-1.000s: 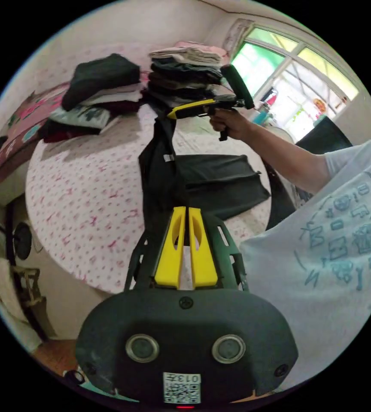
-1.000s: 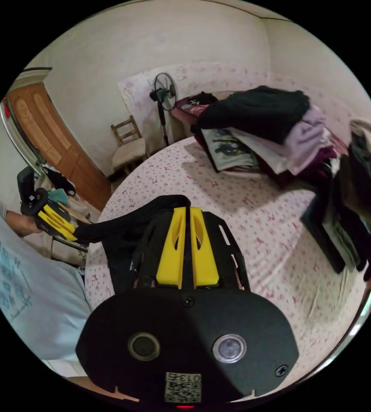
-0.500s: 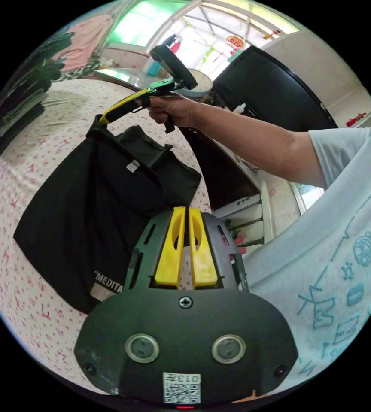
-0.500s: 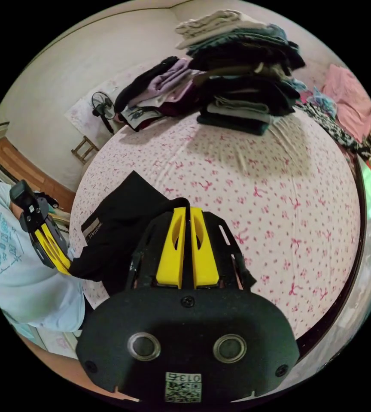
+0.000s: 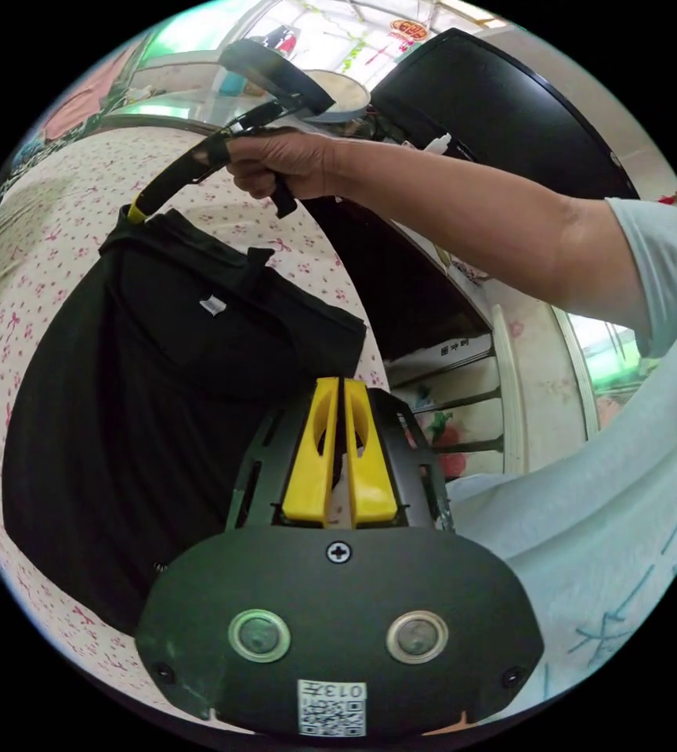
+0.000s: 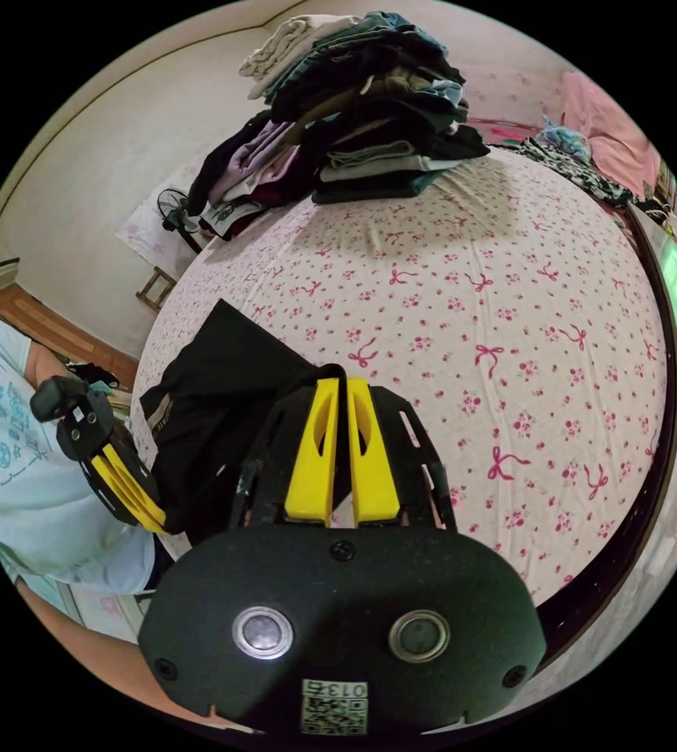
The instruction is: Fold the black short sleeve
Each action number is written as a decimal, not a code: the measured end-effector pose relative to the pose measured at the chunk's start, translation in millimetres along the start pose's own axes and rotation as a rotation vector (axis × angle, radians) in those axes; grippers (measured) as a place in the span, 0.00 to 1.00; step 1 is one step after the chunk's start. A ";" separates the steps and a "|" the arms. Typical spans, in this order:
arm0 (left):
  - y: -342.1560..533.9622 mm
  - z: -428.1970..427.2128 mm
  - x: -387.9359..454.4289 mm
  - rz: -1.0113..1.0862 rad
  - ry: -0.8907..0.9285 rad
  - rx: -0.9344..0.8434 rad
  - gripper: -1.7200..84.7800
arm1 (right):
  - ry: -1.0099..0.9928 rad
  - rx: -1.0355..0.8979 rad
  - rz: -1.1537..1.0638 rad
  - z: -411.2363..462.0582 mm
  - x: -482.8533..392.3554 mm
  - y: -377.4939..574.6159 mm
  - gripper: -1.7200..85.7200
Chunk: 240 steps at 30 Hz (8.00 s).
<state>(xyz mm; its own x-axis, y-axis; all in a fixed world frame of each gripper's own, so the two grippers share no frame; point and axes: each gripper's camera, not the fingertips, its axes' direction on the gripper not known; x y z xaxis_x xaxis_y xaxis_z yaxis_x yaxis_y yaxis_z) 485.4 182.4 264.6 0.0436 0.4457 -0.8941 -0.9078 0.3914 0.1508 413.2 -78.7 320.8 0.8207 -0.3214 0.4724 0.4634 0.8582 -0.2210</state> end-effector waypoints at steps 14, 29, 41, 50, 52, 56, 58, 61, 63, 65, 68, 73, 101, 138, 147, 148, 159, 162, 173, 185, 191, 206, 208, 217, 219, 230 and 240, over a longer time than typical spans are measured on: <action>-15.1 -10.1 35.6 0.032 -0.154 0.091 0.13 | 0.122 0.071 0.279 -104.0 -17.5 141.6 0.11; 122.2 -48.3 -2.8 -0.554 -0.443 0.109 0.12 | 0.084 -0.106 0.406 -76.6 -90.5 228.4 0.11; 107.0 -24.8 26.2 -0.514 -0.465 0.070 0.14 | 0.245 -0.053 0.353 -118.2 -110.0 261.3 0.05; 110.4 -53.5 45.1 -0.505 -0.504 0.116 0.13 | 0.316 0.027 0.425 -148.8 -106.2 288.2 0.08; 97.9 -57.9 42.3 -0.486 -0.515 0.129 0.13 | 0.346 0.028 0.401 -149.7 -105.0 276.3 0.09; 54.4 -47.7 36.7 -0.387 -0.548 0.102 0.13 | 0.317 0.050 0.383 -136.6 -88.4 233.4 0.10; 40.4 -38.5 34.5 -0.355 -0.570 0.072 0.13 | 0.334 0.042 0.373 -126.9 -80.9 213.6 0.11; 31.5 -26.7 29.5 -0.357 -0.565 0.036 0.13 | 0.324 0.018 0.386 -111.6 -67.3 190.2 0.11; 32.4 -22.6 29.4 -0.359 -0.573 0.025 0.12 | 0.333 -0.025 0.371 -99.5 -62.0 179.8 0.09; 37.0 -19.9 32.3 -0.342 -0.609 0.013 0.11 | 0.368 -0.055 0.343 -95.5 -61.3 179.4 0.07; 45.2 -22.2 31.4 -0.362 -0.583 0.036 0.11 | 0.347 0.001 0.401 -112.2 -54.6 195.3 0.09; 54.2 -33.6 44.8 -0.369 -0.535 0.081 0.11 | 0.327 0.050 0.351 -149.3 -91.1 237.0 0.09; 57.4 13.0 83.6 -0.203 -0.505 -0.123 0.10 | 0.322 -0.054 0.218 -100.3 -189.5 308.3 0.02; 79.2 -66.8 -60.0 -0.514 -0.505 0.082 0.03 | 0.360 -0.072 0.042 -17.9 -142.6 0.3 0.03; 151.4 -80.7 -43.2 -0.615 -0.286 0.115 0.12 | 0.128 -0.099 -0.279 26.3 -213.0 -128.0 0.09; 153.5 -78.0 -41.1 -0.620 -0.270 0.101 0.12 | 0.122 -0.113 -0.301 32.7 -218.2 -136.1 0.09; 154.9 -62.5 -45.7 -0.754 -0.280 0.101 0.10 | 0.109 -0.415 -0.428 134.1 -232.1 -221.2 0.10; 153.0 -61.8 -43.1 -0.777 -0.332 0.084 0.06 | 0.105 -0.431 -0.462 137.7 -227.1 -225.7 0.06; 88.1 -93.9 41.0 -0.657 -0.323 0.201 0.03 | -0.005 -0.195 -0.626 6.4 -157.3 -186.0 0.03; -60.8 1.8 73.0 -0.378 -0.246 0.067 0.03 | 0.074 -0.155 -0.420 -55.0 -16.2 -86.1 0.03; -84.0 31.5 79.8 -0.384 -0.250 0.030 0.03 | 0.082 -0.150 -0.414 -54.8 9.3 -68.2 0.03; -83.5 35.0 119.4 -0.333 -0.320 0.124 0.10 | 0.190 -0.053 -0.405 -99.8 9.2 -28.4 0.04; -73.1 25.0 114.4 -0.397 -0.381 0.166 0.09 | 0.196 -0.098 -0.439 -87.5 -0.6 -25.3 0.03; -48.1 43.9 78.7 -0.513 -0.389 0.098 0.09 | 0.238 -0.123 -0.274 -103.6 30.4 -3.4 0.02; -45.3 37.0 84.9 -0.509 -0.386 0.120 0.08 | 0.222 -0.096 -0.350 -125.1 12.9 16.6 0.02; -14.1 40.5 91.9 -0.596 -0.415 0.101 0.07 | 0.124 -0.270 -0.439 -95.0 -53.9 108.5 0.02; 23.2 14.4 107.2 -0.785 -0.483 0.190 0.13 | 0.137 -0.052 -0.281 -162.3 11.2 86.6 0.07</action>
<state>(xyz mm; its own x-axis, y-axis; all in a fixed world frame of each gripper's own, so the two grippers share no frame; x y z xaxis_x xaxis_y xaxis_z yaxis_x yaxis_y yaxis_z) 474.9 250.9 178.3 0.8214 0.2676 -0.5036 -0.4637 0.8274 -0.3167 516.8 -72.9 168.5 0.6936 -0.5973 0.4027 0.6922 0.7074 -0.1430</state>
